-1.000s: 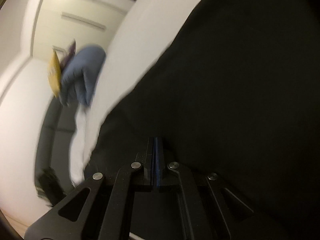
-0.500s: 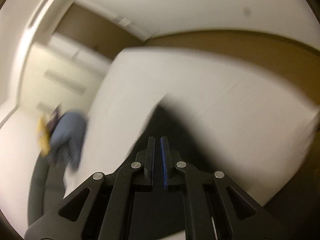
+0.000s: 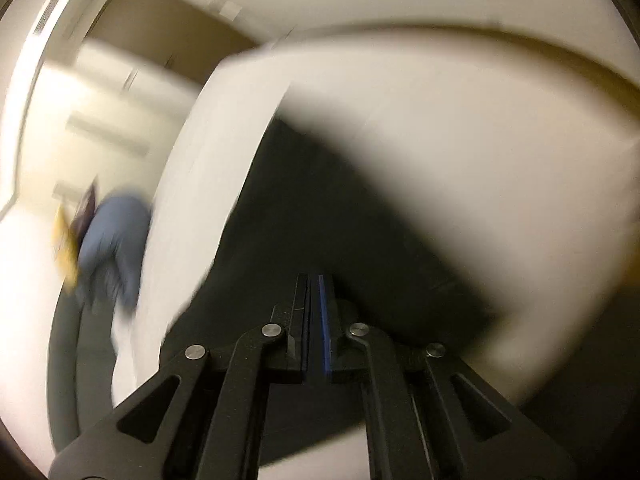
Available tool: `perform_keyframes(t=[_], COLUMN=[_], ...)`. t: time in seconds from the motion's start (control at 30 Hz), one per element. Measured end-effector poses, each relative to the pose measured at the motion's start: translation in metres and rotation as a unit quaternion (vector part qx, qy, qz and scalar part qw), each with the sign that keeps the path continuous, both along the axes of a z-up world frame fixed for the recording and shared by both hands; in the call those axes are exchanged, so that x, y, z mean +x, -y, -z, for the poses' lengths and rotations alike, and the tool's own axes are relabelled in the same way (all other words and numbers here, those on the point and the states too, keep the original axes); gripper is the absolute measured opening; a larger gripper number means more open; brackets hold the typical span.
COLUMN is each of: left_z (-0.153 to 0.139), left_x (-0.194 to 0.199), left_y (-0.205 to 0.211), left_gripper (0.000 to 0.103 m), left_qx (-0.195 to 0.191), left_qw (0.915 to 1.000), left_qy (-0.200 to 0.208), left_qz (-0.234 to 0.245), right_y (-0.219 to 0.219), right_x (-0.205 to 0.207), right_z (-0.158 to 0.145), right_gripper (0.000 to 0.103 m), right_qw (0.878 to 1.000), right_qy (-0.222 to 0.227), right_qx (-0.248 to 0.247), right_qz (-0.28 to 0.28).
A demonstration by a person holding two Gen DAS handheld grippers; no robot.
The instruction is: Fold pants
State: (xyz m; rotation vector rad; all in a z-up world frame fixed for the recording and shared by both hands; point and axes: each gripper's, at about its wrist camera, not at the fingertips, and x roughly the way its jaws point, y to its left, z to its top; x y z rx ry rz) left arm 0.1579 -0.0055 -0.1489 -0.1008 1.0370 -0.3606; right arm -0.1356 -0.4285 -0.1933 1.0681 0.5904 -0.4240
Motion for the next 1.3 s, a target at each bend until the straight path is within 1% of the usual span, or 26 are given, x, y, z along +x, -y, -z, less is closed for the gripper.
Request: perform_keyframes(t=[0.03, 0.1, 0.13, 0.2, 0.23, 0.3, 0.33, 0.37, 0.43, 0.47, 0.53, 0.6, 0.63, 0.67, 0.77, 0.8, 0.87, 0.93, 0.97, 1.03, 1.1, 1.13, 1.17, 1.23, 1.27, 1.3], left_z=[-0.004, -0.010, -0.012, -0.016, -0.019, -0.019, -0.019, -0.019, -0.019, -0.020, -0.020, -0.015, -0.011, -0.008, -0.004, -0.003, 0.001, 0.002, 0.003, 0.005, 0.005, 0.005, 0.005, 0.006, 0.006, 0.007], left_x=[-0.002, -0.004, -0.006, -0.009, -0.010, -0.011, -0.012, -0.016, -0.025, -0.028, -0.028, -0.027, -0.023, -0.022, -0.035, -0.036, -0.038, -0.038, -0.039, -0.038, -0.036, -0.035, -0.034, -0.033, -0.033, -0.032], left_y=[-0.002, 0.000, 0.006, 0.020, 0.025, 0.039, 0.050, 0.066, 0.082, 0.089, 0.100, 0.108, 0.113, 0.118, 0.109, 0.108, 0.111, 0.111, 0.111, 0.117, 0.123, 0.123, 0.122, 0.122, 0.122, 0.122], left_gripper=[0.070, 0.074, 0.074, 0.076, 0.076, 0.076, 0.076, 0.076, 0.076, 0.076, 0.078, 0.078, 0.078, 0.078, 0.078, 0.078, 0.078, 0.078, 0.079, 0.079, 0.079, 0.079, 0.079, 0.080, 0.080, 0.080], left_qx=[0.006, 0.004, -0.005, -0.026, -0.035, -0.055, -0.061, -0.064, -0.065, -0.068, -0.074, -0.069, -0.066, -0.062, -0.053, -0.054, -0.056, -0.055, -0.053, -0.051, -0.051, -0.052, -0.052, -0.052, -0.052, -0.051], left_qw=[0.9999, 0.9994, 0.9994, 0.9992, 0.9990, 0.9984, 0.9980, 0.9976, 0.9968, 0.9964, 0.9957, 0.9957, 0.9957, 0.9956, 0.9955, 0.9954, 0.9953, 0.9953, 0.9953, 0.9953, 0.9953, 0.9953, 0.9953, 0.9953, 0.9954, 0.9954], left_qy=[0.009, 0.024, 0.023, 0.023, 0.023, 0.015, 0.012, 0.010, 0.012, 0.013, 0.006, -0.005, -0.010, -0.017, -0.026, -0.027, -0.029, -0.030, -0.030, -0.030, -0.031, -0.032, -0.033, -0.034, -0.035, -0.036], left_qz=[-0.010, -0.024, -0.026, -0.022, -0.017, 0.002, 0.012, 0.026, 0.044, 0.050, 0.056, 0.062, 0.064, 0.068, 0.074, 0.074, 0.072, 0.074, 0.075, 0.077, 0.076, 0.075, 0.074, 0.074, 0.073, 0.073], right_y=[0.009, 0.015, 0.013, 0.007, 0.001, 0.002, -0.001, -0.003, -0.016, -0.019, -0.030, -0.033, -0.022, -0.012, -0.005, 0.009, 0.016, 0.017, 0.017, 0.017, 0.015, 0.015, 0.014, 0.012, 0.012, 0.012], right_x=[-0.010, -0.035, -0.049, -0.064, -0.067, -0.074, -0.068, -0.063, -0.051, -0.044, -0.054, -0.055, -0.051, -0.058, -0.056, -0.050, -0.040, -0.038, -0.029, -0.033, -0.044, -0.029, -0.021, -0.021, -0.019, -0.011], right_z=[-0.013, -0.035, -0.043, -0.050, -0.046, -0.034, -0.024, -0.015, 0.004, 0.007, 0.027, 0.036, 0.033, 0.034, 0.039, 0.029, 0.029, 0.032, 0.032, 0.038, 0.043, 0.049, 0.053, 0.057, 0.058, 0.061], right_gripper=[0.020, 0.075, 0.080, 0.080, 0.080, 0.079, 0.077, 0.076, 0.071, 0.065, 0.063, 0.060, 0.058, 0.054, 0.054, 0.054, 0.053, 0.053, 0.053, 0.052, 0.051, 0.050, 0.048, 0.045, 0.041, 0.034], right_qw=[1.000, 0.999, 0.998, 0.998, 0.998, 0.996, 0.994, 0.993, 0.992, 0.991, 0.987, 0.986, 0.986, 0.985, 0.983, 0.982, 0.979, 0.975, 0.972, 0.967, 0.958, 0.953, 0.951, 0.949, 0.950, 0.951], right_qy=[0.007, 0.013, 0.024, 0.048, 0.059, 0.074, 0.081, 0.078, 0.049, 0.041, 0.027, 0.024, 0.025, 0.025, 0.034, 0.037, 0.048, 0.068, 0.078, 0.097, 0.125, 0.139, 0.147, 0.155, 0.158, 0.158], right_qx=[-0.014, -0.039, -0.039, -0.018, 0.002, 0.042, 0.066, 0.084, 0.106, 0.116, 0.138, 0.144, 0.143, 0.146, 0.157, 0.161, 0.170, 0.184, 0.192, 0.203, 0.221, 0.232, 0.237, 0.236, 0.232, 0.229], right_qz=[0.010, 0.024, 0.033, 0.032, 0.024, 0.028, 0.029, 0.029, 0.043, 0.052, 0.073, 0.078, 0.079, 0.083, 0.092, 0.095, 0.100, 0.109, 0.114, 0.123, 0.132, 0.134, 0.136, 0.137, 0.137, 0.135])
